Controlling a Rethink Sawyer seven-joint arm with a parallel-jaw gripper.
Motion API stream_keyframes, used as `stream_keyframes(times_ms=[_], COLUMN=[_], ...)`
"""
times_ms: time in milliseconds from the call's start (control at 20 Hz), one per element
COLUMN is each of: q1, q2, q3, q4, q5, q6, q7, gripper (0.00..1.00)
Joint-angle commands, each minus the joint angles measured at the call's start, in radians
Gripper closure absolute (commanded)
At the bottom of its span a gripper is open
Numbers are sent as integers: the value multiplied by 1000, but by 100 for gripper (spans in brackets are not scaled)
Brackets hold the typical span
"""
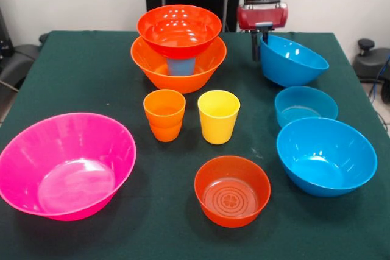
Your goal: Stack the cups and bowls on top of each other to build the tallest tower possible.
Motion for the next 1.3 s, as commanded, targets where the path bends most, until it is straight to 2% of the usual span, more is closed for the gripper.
stream_keyframes(times_ms=[50,250,600,900,1300], q1=[-74,-129,-202,-280,-471], q2=[-103,-192,-294,-337,-443], q3=[159,220,324,425,672], q4=[3,61,135,185,298], q5=[-76,-118,-121,-140,-104], q6=[213,273,361,398,520], q7=[126,132,142,132,117], gripper=[100,100,100,100,100])
